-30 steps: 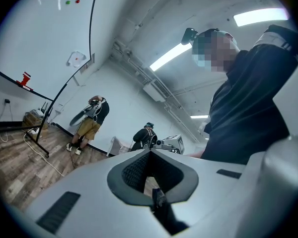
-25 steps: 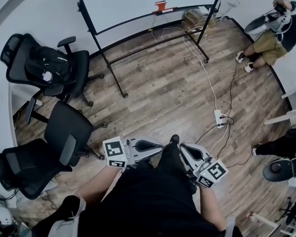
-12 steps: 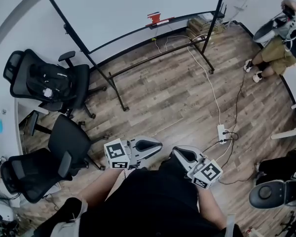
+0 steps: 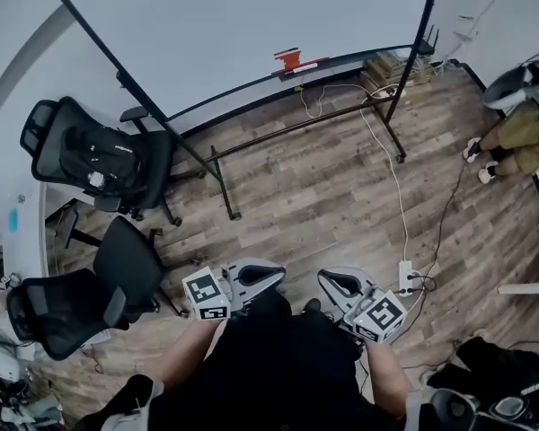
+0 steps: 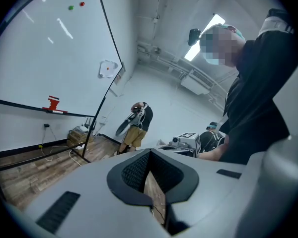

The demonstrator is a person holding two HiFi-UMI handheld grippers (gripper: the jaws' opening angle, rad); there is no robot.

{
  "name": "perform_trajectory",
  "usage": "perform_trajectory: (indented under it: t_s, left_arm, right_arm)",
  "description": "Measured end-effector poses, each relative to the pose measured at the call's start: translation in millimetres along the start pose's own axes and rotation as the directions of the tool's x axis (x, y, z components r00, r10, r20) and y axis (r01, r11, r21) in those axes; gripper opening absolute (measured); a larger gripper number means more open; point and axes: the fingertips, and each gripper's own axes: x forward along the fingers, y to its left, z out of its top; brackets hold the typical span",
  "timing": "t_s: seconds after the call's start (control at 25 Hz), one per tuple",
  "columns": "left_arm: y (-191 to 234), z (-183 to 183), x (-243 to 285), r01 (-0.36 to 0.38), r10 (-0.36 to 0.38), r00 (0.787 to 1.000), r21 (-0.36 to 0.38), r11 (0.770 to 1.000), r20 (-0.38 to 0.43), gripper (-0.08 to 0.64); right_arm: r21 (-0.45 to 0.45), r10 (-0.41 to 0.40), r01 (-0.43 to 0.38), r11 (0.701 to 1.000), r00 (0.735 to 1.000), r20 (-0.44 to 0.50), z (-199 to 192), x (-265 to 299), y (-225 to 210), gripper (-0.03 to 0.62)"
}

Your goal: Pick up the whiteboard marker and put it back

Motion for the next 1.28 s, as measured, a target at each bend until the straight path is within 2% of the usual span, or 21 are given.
perform_trajectory:
  t_s: [0.28,0.44,0.52,0.68,0.8,1.08,1.28]
  left_arm:
    - [95,29,29,-0.017,0.017,1.000,0.008,1.000,0.002,0.012]
    - [156,63,44,0.040,-0.041,0.999,0.009,0.999,0.021,0.011]
    - [183,81,51,0.061,-0.062,0.998,0.035,0.998,0.023,0.011]
    - [234,100,64,0.093,-0.087,0.995,0.123,0.988,-0.052,0.012]
    - [271,120,66,0.114,-0.113,0.993,0.113,0.987,-0.022,0.011]
    - [331,143,81,0.074,-0.076,0.997,0.078,0.994,0.020,0.011]
    - [375,150,100,0.023,-0.023,1.000,0.069,0.997,0.000,0.012]
  right_arm:
    - [-0.014,-0.033,0.032,0.999,0.999,-0.020,17,45,-69,0.020]
    - [-0.002,-0.080,0.080,0.997,0.996,-0.034,38,77,-113,0.020]
    - [0.000,-0.102,0.102,0.995,0.994,-0.023,56,95,-138,0.020]
    - [-0.008,-0.163,0.162,0.987,0.987,-0.011,87,135,-186,0.020]
    - [-0.029,-0.202,0.202,0.979,0.979,0.011,109,158,-212,0.021]
    - [-0.029,-0.232,0.231,0.972,0.973,-0.015,122,178,-269,0.020]
    - [-0.023,-0.198,0.198,0.980,0.980,-0.002,134,196,-321,0.020]
